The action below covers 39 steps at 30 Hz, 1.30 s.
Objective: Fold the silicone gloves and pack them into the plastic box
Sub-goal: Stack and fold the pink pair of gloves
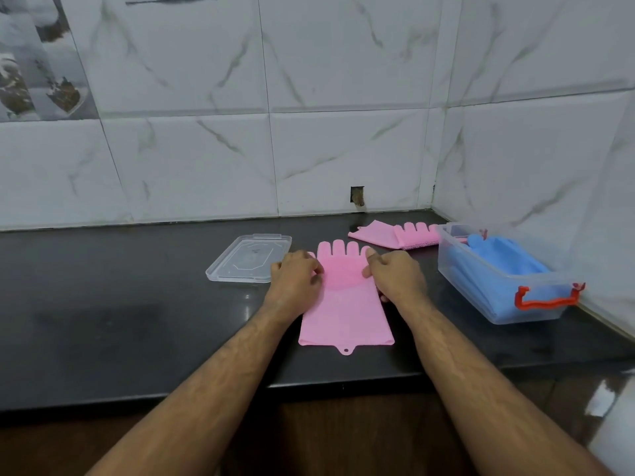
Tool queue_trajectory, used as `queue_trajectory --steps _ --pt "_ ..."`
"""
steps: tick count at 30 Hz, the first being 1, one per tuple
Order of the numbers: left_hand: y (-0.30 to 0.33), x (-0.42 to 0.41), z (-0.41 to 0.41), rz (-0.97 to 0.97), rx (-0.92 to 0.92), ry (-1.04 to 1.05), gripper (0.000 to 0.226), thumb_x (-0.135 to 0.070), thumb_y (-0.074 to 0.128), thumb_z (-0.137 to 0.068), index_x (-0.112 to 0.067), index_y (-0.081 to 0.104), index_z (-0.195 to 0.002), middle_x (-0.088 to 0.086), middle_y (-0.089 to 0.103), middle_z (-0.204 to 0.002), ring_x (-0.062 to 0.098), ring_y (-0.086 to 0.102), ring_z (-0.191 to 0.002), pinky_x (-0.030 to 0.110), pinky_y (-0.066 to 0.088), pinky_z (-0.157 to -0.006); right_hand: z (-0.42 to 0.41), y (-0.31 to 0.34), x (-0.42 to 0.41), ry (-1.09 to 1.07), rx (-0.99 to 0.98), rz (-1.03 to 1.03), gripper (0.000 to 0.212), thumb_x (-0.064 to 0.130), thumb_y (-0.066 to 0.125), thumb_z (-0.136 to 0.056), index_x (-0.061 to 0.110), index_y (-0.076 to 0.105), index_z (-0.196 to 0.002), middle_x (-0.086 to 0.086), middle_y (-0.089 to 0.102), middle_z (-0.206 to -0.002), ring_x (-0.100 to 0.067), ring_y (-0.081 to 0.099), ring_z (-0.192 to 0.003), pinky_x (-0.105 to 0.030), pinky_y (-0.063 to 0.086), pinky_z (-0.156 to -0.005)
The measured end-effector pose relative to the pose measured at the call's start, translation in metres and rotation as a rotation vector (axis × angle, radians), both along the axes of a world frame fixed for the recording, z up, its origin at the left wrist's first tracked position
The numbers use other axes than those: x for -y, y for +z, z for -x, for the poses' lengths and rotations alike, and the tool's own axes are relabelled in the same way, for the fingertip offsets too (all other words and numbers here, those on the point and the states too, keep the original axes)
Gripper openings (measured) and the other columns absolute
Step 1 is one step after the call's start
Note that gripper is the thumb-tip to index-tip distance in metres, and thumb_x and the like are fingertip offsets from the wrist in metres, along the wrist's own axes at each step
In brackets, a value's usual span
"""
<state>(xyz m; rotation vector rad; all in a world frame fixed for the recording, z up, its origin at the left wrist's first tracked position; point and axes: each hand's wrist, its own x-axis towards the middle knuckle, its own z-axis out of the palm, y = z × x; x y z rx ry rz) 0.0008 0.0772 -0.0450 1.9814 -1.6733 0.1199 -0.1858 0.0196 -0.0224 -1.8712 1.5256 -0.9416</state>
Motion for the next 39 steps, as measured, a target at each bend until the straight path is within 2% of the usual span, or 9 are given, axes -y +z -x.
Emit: queue_trajectory --steps 2,6,9,13,17,23,30,35,39 --pt "0.001 -0.001 0.004 0.005 -0.025 -0.016 0.023 -0.026 0.049 -0.099 -0.022 0.072 -0.095 -0.006 0.058 -0.095 0.023 0.06 -0.103 0.038 0.028 -0.089 -0.001 -0.003 0.003 -0.069 -0.153 0.078 0.046 0.052 0.047 -0.101 0.019 0.074 -0.085 -0.002 0.07 -0.094 -0.02 0.065 -0.079 -0.032 0.048 -0.068" --pt "0.005 0.001 0.0 0.064 -0.085 -0.017 0.043 -0.041 0.052 -0.102 -0.024 0.047 -0.063 -0.007 0.049 -0.071 0.021 0.051 -0.075 0.038 0.035 -0.084 -0.002 -0.008 0.015 -0.118 -0.191 0.156 0.023 0.032 0.058 -0.099 0.013 0.068 -0.106 -0.01 0.05 -0.125 -0.026 0.06 -0.099 -0.039 0.053 -0.082" --pt "0.01 0.006 0.0 0.164 -0.092 -0.044 0.05 -0.041 0.054 -0.102 -0.024 0.037 -0.058 -0.007 0.044 -0.058 0.014 0.043 -0.058 0.036 0.03 -0.071 -0.003 -0.008 0.029 -0.159 -0.248 0.13 0.028 0.023 0.061 -0.099 0.01 0.063 -0.123 -0.014 0.044 -0.134 -0.028 0.055 -0.114 -0.037 0.05 -0.09" --pt "0.014 0.021 -0.002 0.218 0.037 -0.078 0.042 -0.04 0.05 -0.104 -0.017 0.051 -0.069 -0.005 0.052 -0.07 0.022 0.05 -0.07 0.037 0.032 -0.071 -0.005 -0.011 0.05 -0.149 -0.268 0.134 0.045 0.027 0.054 -0.102 0.018 0.046 -0.145 -0.017 0.037 -0.14 -0.031 0.047 -0.122 -0.04 0.049 -0.091" --pt "0.016 0.036 -0.012 0.267 0.136 -0.056 0.039 -0.034 0.048 -0.106 -0.015 0.046 -0.073 0.0 0.048 -0.074 0.029 0.051 -0.078 0.035 0.029 -0.071 -0.004 -0.013 0.074 -0.176 -0.463 0.109 0.055 0.057 0.027 -0.103 0.034 0.035 -0.152 -0.022 0.039 -0.14 -0.036 0.044 -0.126 -0.047 0.044 -0.096" --pt "0.012 0.05 -0.023 0.293 0.093 -0.12 0.029 -0.031 0.053 -0.104 -0.012 0.058 -0.082 -0.003 0.058 -0.078 0.022 0.051 -0.076 0.037 0.038 -0.072 -0.011 -0.011 0.116 -0.292 -0.559 0.05 0.061 0.058 0.026 -0.103 0.018 0.057 -0.137 -0.019 0.04 -0.138 -0.034 0.044 -0.125 -0.05 0.042 -0.097" --pt "0.022 0.055 -0.016 0.341 -0.178 -0.204 0.015 -0.026 0.058 -0.101 -0.018 0.07 -0.107 -0.006 0.069 -0.092 0.013 0.061 -0.081 0.035 0.053 -0.077 -0.01 0.004 0.129 -0.319 0.102 0.377 0.026 0.023 0.069 -0.093 0.014 0.073 -0.117 -0.008 0.066 -0.122 -0.023 0.064 -0.108 -0.031 0.048 -0.093" --pt "0.021 0.058 -0.011 0.351 -0.123 -0.293 0.027 -0.036 0.057 -0.102 -0.018 0.067 -0.119 -0.004 0.064 -0.109 0.013 0.059 -0.102 0.034 0.049 -0.089 -0.027 0.036 0.11 -0.116 0.87 0.345 0.028 -0.003 0.063 -0.085 0.019 0.069 -0.1 -0.001 0.071 -0.101 -0.02 0.069 -0.089 -0.035 0.059 -0.077" --pt "0.023 0.059 -0.014 0.425 -0.27 -0.244 0.045 -0.052 0.041 -0.103 -0.018 0.065 -0.12 -0.002 0.063 -0.114 0.016 0.056 -0.111 0.034 0.045 -0.096 -0.024 0.058 0.097 0.147 1.426 0.225 0.027 -0.008 0.058 -0.088 0.016 0.062 -0.1 -0.002 0.064 -0.095 -0.013 0.064 -0.075 -0.027 0.054 -0.068"
